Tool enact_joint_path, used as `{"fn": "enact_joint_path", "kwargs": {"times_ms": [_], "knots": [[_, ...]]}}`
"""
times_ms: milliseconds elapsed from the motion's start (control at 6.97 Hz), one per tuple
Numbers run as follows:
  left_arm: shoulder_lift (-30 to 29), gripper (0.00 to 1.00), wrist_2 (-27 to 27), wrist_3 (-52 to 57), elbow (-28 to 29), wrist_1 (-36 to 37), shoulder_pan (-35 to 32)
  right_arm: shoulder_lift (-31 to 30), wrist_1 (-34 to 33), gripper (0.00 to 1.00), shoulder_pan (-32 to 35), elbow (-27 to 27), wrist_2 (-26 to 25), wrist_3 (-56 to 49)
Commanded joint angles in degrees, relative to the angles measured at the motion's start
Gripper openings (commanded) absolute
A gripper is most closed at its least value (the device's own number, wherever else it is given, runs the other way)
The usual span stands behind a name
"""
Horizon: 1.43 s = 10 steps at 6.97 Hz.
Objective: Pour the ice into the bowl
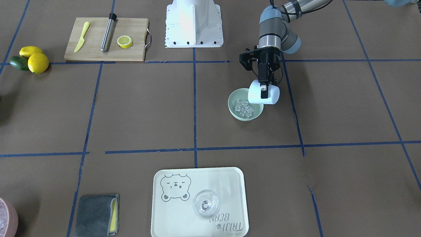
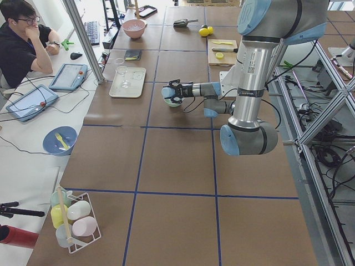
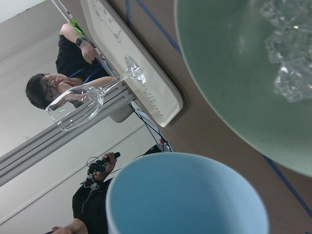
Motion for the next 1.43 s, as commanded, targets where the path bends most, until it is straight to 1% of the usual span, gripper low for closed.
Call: {"fn": "enact_joint_path", "kwargs": {"times_ms": [0,143,287,430,574,717,861,1004,1291], "knots": [[-0.1,0.00,-0.6,-19.0,-0.3,-3.9,-0.2,0.0,0.0,1.00,0.0,0.0,0.1,0.1],[0.0,0.00,-5.1,-34.9,-0.6,-4.3,-0.2,0.1,0.0,1.00,0.0,0.1,0.1,0.1],[0.0,0.00,-8.7,-52.0,-0.9,-4.3,-0.2,0.3,0.0,1.00,0.0,0.0,0.1,0.1],[-0.2,0.00,-11.4,-67.3,-1.8,-4.6,-0.2,0.5,0.0,1.00,0.0,0.0,0.1,0.1],[-0.1,0.00,-15.4,-82.7,-2.7,-4.6,-0.2,0.5,0.0,1.00,0.0,0.0,0.1,0.1],[0.0,0.00,-16.8,-97.7,-2.8,-4.5,-0.4,0.5,0.0,1.00,0.0,0.1,0.1,0.1],[0.1,0.00,-18.7,-118.7,-2.8,-4.4,-0.8,0.7,0.0,1.00,0.0,0.1,0.1,0.1],[2.9,0.00,-18.6,-122.8,-2.8,-4.0,-0.9,0.8,0.0,1.00,0.0,0.1,0.1,0.0],[9.1,0.00,-18.8,-123.9,-3.7,-4.6,-4.6,0.9,0.0,1.00,0.0,0.1,0.1,0.1]]}}
